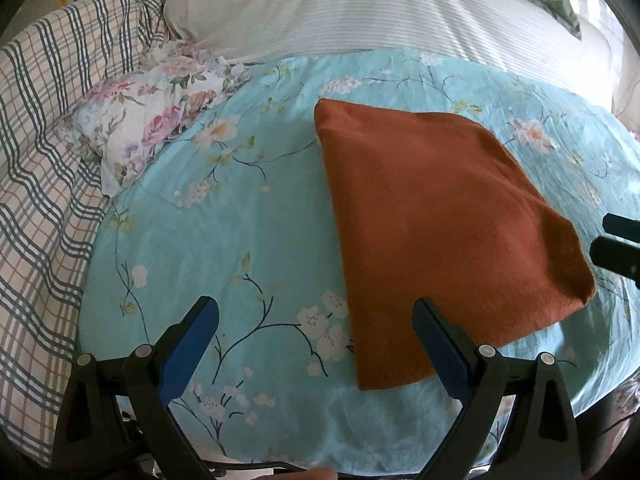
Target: Fold small clothes
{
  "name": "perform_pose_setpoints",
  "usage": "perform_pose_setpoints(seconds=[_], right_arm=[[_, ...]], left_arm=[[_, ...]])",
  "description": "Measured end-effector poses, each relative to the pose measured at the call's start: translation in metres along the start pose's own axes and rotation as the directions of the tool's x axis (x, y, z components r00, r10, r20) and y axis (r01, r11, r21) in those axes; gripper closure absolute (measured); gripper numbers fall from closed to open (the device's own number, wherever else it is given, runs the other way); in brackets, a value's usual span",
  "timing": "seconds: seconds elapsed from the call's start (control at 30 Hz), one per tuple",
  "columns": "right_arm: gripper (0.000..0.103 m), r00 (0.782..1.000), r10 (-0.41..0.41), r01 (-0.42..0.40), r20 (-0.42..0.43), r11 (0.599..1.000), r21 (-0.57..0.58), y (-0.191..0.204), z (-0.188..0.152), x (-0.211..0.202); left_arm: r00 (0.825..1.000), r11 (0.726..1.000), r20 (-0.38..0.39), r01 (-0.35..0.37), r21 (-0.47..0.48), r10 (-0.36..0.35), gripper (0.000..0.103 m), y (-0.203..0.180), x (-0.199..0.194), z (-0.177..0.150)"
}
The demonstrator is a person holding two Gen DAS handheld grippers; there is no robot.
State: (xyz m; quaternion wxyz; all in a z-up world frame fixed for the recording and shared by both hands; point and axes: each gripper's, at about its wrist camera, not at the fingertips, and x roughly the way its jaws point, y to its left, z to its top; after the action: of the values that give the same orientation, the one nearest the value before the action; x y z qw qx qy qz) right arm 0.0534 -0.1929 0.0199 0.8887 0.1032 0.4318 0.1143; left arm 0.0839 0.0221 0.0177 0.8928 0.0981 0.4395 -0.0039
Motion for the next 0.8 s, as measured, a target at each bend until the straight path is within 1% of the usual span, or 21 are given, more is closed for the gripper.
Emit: perform_pose_setpoints(seconds=[0.27,0.53,0.8], right_arm=[[0.003,1.0,0.019,-0.019,-0.018,1.0,-0.005,0.001,0.0,0.002],[0.003,0.998,0.045,-0.046,-0.053,0.999,-0.004,0.01,-0.018,0.003],[0.003,0.996,0.049,-0.052,-0.076,0.998,-0.033,0.022,-0.03,0.004]], left_arm=[[1.0,1.0,-0.019,0.01,0.018,-0.01,0.005,-0.006,0.005,0.001],[0.999,0.999,-0.021,0.033,0.031,-0.032,0.005,-0.012,0.002,-0.004],[0.998,0.997,-0.013,0.064,0.032,-0.063,0.005,-0.013,-0.003,-0.006]])
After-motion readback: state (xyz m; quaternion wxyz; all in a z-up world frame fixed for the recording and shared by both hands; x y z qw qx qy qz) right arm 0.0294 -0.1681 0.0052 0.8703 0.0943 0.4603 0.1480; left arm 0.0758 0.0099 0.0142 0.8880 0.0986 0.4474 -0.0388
